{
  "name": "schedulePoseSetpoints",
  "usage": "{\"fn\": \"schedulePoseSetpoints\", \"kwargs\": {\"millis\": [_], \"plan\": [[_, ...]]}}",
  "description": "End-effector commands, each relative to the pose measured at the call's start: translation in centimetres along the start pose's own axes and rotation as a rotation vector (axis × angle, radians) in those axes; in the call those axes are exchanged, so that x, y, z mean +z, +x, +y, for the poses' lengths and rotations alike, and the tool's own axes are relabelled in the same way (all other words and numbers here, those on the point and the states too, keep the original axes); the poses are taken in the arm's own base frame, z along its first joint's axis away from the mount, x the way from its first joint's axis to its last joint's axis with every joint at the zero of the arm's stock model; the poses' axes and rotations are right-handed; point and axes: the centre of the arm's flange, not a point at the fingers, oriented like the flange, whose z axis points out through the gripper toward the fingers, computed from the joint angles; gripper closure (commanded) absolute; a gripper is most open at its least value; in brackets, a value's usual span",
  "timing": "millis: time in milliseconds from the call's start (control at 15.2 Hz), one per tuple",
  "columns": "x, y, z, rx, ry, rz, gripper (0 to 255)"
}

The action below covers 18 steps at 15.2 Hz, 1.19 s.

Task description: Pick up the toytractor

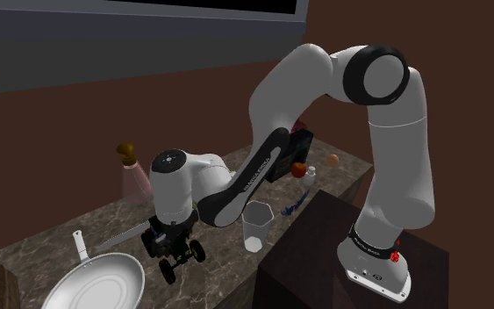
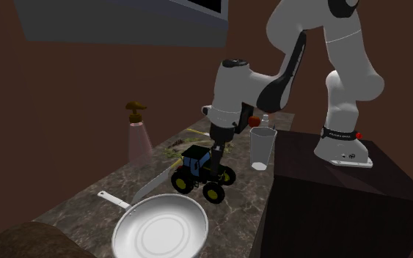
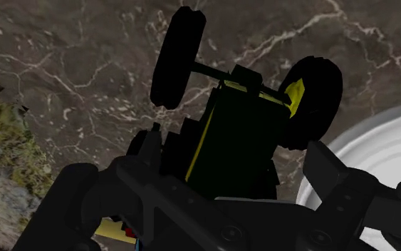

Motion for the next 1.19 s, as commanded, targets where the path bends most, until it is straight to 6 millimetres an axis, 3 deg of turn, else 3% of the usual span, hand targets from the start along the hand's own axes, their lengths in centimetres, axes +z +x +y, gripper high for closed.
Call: {"fn": "schedulePoseSetpoints", "kwargs": {"millis": [0,66,132,726,1122], "plan": [[0.7,-0.2,-0.1,0.000,0.000,0.000,0],[0.7,-0.2,-0.1,0.000,0.000,0.000,0],[0.7,-0.2,0.0,0.000,0.000,0.000,255],[0.7,-0.2,-0.1,0.000,0.000,0.000,255],[-2.4,0.3,0.1,0.000,0.000,0.000,255]]}}
